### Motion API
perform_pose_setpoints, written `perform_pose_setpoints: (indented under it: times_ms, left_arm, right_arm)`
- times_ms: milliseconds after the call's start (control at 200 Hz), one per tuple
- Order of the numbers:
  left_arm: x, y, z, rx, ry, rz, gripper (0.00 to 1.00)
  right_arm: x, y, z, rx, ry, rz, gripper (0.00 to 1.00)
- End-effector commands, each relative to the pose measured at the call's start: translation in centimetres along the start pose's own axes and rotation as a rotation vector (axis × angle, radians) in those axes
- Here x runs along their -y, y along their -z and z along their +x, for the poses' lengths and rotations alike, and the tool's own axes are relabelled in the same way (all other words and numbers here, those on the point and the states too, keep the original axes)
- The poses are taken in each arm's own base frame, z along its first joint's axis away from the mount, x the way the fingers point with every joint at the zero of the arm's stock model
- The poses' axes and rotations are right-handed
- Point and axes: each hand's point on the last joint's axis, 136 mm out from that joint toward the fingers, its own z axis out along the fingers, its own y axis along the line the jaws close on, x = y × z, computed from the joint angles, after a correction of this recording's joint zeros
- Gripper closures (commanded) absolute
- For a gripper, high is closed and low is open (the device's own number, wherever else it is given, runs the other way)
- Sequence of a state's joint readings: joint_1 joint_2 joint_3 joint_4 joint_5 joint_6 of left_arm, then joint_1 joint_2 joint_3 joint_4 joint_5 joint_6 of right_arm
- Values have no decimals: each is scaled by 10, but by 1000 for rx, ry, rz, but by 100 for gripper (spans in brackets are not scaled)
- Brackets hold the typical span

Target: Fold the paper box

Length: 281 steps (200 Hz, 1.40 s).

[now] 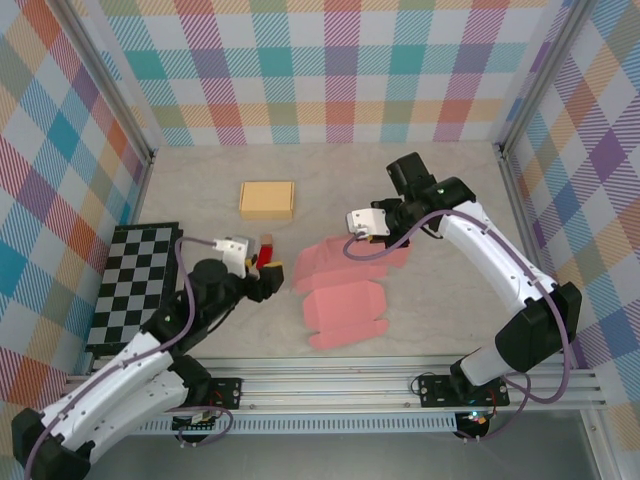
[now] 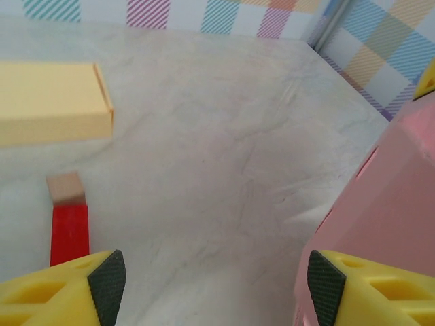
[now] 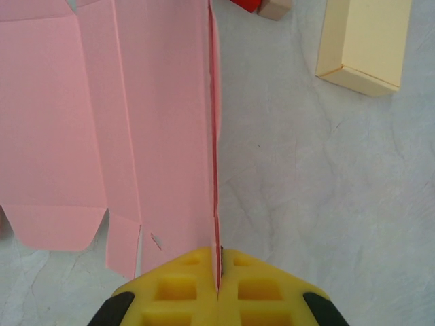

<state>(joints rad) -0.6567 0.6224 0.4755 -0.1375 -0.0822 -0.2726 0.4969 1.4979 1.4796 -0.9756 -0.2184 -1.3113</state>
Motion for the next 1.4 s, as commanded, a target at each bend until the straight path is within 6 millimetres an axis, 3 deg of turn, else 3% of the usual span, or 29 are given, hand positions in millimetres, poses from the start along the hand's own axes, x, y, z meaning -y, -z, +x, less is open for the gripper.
perform_pose_setpoints:
  times_ms: [0, 175, 445, 595, 715, 1400]
  left_arm:
    - [-18, 2, 22, 5, 187, -41, 28]
    - [-18, -19, 51, -71, 191, -16, 29]
    - [17, -42, 35, -84, 107, 138, 27]
    - [44, -39, 27, -75, 111, 288, 27]
    - [54, -32, 28, -68, 112, 354, 26]
    - [61, -20, 29, -94, 131, 390, 26]
  right_arm:
    - [3, 6, -11, 70, -37, 19, 100]
    - [1, 7, -16, 97, -42, 5, 100]
    - [-10, 11, -25, 158, -28, -20, 100]
    - [-11, 10, -26, 166, -38, -26, 100]
    - [-8, 10, -26, 167, -40, -22, 100]
    - [5, 16, -19, 135, -24, 40, 100]
